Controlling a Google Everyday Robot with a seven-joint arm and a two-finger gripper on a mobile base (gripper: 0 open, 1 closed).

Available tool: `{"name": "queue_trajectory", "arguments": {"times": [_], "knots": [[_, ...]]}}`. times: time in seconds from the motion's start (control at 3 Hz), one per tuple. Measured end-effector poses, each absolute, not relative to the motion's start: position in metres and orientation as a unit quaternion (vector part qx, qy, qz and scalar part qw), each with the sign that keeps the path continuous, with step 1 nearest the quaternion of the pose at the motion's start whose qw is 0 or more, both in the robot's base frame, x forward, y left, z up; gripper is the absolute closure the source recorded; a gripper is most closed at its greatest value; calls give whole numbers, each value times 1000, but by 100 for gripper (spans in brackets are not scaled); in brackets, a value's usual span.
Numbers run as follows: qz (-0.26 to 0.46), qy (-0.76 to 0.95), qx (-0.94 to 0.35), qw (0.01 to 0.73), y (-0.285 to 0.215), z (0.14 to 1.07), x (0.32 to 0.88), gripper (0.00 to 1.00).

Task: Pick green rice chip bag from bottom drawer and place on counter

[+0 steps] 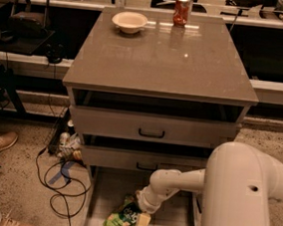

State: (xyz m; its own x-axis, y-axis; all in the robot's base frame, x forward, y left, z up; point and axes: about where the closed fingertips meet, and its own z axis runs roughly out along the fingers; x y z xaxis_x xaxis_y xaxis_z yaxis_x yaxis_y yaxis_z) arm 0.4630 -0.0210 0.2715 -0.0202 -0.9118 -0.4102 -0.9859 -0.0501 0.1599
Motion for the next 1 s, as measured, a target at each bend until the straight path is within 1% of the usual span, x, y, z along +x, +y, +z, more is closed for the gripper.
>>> {"name": "queue_trajectory", "arguments": {"times": [0.33, 0.67, 1.0], "knots": [[230, 673, -697, 94, -13, 218, 461, 0], [253, 653, -703, 126, 2, 161, 459, 0], [261, 640, -709, 142, 14, 138, 458, 0]]}}
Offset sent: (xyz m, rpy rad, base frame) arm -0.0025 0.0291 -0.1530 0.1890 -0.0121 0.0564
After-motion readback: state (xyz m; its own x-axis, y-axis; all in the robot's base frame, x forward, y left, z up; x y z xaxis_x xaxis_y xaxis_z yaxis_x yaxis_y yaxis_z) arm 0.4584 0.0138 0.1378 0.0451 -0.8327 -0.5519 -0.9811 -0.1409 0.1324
